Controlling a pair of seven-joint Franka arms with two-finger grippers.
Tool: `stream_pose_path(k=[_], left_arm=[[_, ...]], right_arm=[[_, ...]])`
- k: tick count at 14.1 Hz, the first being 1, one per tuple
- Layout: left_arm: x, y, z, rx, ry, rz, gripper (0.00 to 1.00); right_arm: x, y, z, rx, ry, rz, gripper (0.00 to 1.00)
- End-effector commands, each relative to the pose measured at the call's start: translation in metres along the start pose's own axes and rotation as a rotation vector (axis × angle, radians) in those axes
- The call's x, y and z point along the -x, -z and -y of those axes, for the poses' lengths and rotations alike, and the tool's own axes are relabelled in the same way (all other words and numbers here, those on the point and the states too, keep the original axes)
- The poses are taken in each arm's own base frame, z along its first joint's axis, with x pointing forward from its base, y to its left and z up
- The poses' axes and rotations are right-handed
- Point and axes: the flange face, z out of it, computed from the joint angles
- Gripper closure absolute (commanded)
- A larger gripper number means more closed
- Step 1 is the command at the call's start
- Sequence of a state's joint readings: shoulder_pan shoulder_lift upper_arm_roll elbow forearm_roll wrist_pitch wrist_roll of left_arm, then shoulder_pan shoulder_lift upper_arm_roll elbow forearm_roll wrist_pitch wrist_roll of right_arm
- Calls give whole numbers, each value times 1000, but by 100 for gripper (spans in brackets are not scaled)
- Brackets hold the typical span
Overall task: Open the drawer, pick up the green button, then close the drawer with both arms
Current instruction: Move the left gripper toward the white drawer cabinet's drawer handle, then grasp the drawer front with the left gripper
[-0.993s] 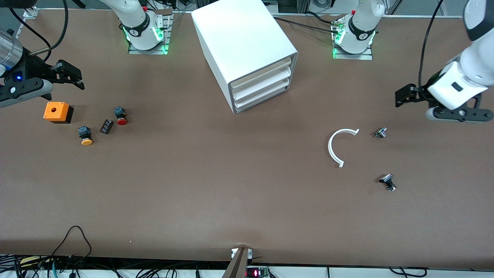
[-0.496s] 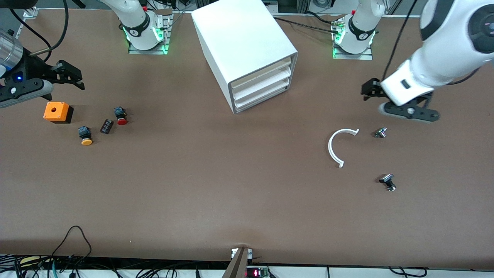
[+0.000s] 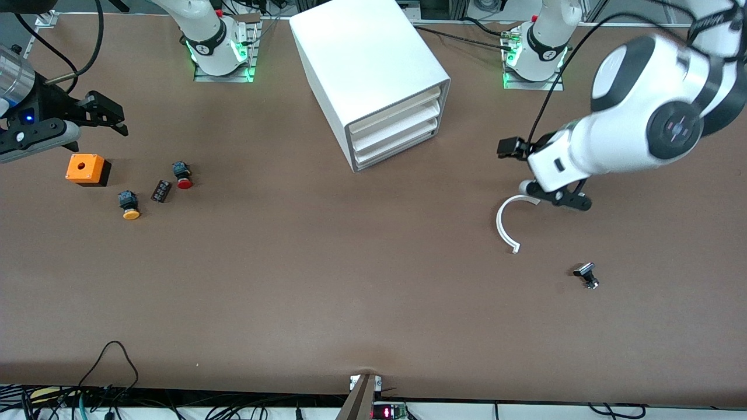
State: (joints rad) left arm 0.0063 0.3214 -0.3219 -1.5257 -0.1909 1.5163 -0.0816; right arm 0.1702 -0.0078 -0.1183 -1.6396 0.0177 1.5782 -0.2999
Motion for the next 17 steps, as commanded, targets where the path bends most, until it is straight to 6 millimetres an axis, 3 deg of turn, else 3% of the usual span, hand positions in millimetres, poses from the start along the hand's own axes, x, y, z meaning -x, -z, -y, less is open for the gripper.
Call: stream_pose_path(k=[1,3,6,11,17], left_arm=[[-27,-10,-20,46,-101,32,0],[-39,-31,-37,117,-147,73,0],[-57,-68,-41,232,-292,132,0],[-69,-123,-74,327,-570,183,0],[-89,-195,-77,522,-713,232,0]], right_arm=[[-3,5,0,9,-13,-2,1],[-3,5,0,9,-13,-2,1],[-3,6,0,10,-13,-5,1],[-3,6,0,10,-13,-3,1],[-4,6,0,11,-16,-6,1]])
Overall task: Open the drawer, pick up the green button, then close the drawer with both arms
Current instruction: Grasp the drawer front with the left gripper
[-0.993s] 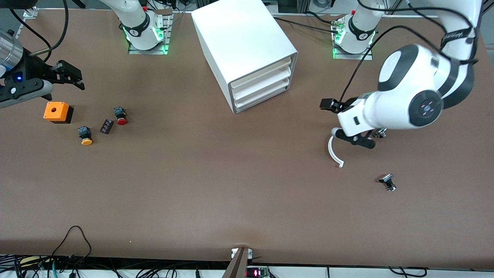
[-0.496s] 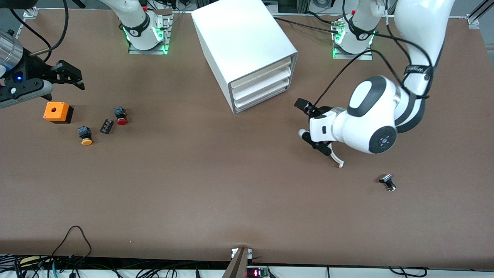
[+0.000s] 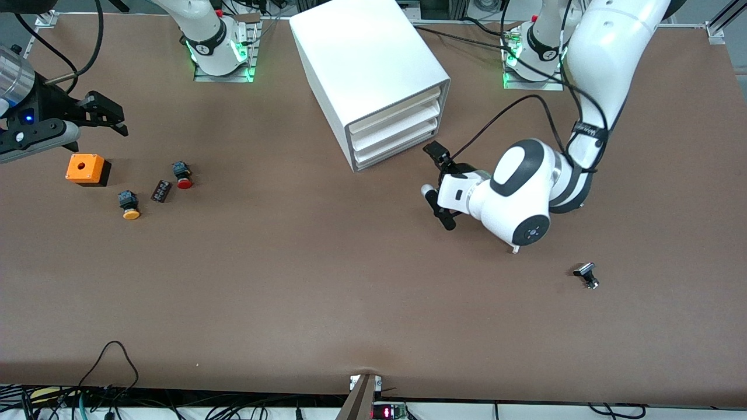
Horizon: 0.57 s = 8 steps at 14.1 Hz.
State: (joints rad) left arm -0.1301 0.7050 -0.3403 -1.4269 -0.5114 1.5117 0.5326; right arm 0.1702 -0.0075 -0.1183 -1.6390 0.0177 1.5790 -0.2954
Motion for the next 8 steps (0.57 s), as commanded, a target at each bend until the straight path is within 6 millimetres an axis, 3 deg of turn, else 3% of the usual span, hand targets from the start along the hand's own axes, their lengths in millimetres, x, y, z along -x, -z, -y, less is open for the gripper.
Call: stream_pose_path(k=[1,8], left_arm=[[-11,-19,16,69,-85,11,0],[-25,-84,63,235,-175,-3,0]], right_arm=[[-4,5,1,10,-10,-4,1],[-4,5,1,10,-10,-4,1]])
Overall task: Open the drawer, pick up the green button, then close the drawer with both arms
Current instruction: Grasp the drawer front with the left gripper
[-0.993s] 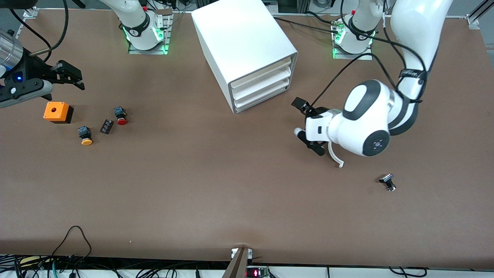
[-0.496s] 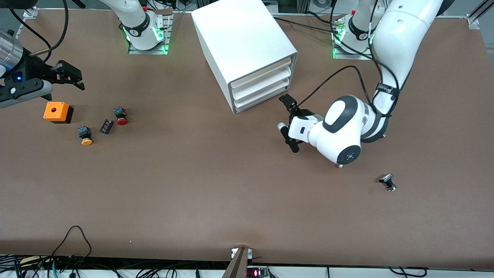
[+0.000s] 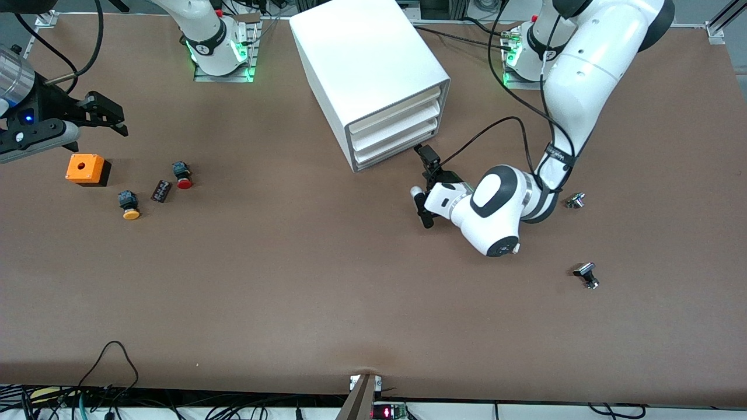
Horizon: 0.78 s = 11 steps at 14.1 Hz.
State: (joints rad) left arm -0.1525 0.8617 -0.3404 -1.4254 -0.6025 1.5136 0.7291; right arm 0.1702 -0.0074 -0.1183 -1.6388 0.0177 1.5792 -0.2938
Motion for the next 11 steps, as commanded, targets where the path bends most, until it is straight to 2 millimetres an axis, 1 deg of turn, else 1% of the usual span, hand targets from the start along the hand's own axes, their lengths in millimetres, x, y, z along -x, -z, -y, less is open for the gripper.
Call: stream_pose_path(k=[1,2,5,8,11], left_arm=[[-8,-11,15,44,-59,-32,0],[-12,-23,17,54,-63,-20,0],[-16,-38,28,83,-57,-31,0],[-21,-59,31,104,-67,-34,0],[-24,-75,31,97,-61,-27,0]], right_arm=[[-3,5,0,10,-10,-4,1],[-3,5,0,10,-10,-4,1],[-4,5,1,10,-8,-4,1],[-3,5,0,10,-10,-4,1],[-3,5,0,10,-10,-4,1]])
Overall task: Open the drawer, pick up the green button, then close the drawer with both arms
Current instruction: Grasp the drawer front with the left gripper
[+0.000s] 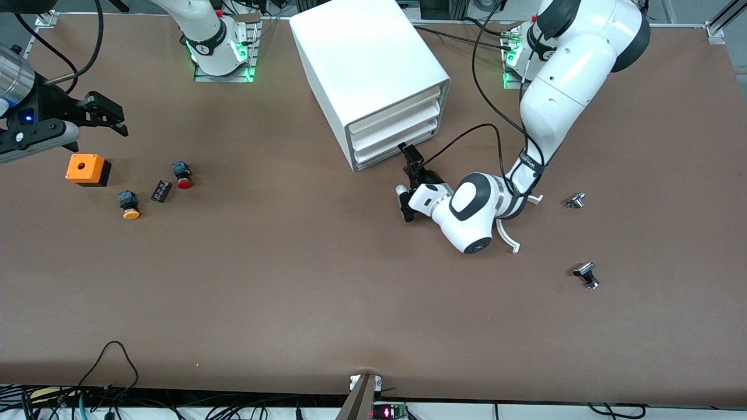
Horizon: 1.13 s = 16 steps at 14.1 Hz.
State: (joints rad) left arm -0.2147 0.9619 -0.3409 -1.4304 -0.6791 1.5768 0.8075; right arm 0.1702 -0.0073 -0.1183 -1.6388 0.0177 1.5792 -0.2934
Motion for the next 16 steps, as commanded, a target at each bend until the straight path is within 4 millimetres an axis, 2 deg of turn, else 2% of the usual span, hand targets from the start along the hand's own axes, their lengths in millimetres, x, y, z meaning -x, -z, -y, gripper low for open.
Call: stream_pose_path(k=[1,8,10,13,14,16], left_arm=[[-4,-11,0,4,-19,-18,0],[-12,-44,-10,28,-15,22,1],[-11,-51,-13,32,-15,34,4],[-13,-59,-19,32,-18,49,15],[-13,-63,-20,33,-12,56,22],[-12,-64,-20,32,-10,60,45]], right_arm=[[-3,5,0,10,-9,-4,1],[-3,5,0,10,-9,-4,1],[-3,5,0,10,-9,-4,1],[-3,5,0,10,-8,-4,1],[-3,5,0,11,-8,-3,1],[-3,5,0,11,-8,-3,1]])
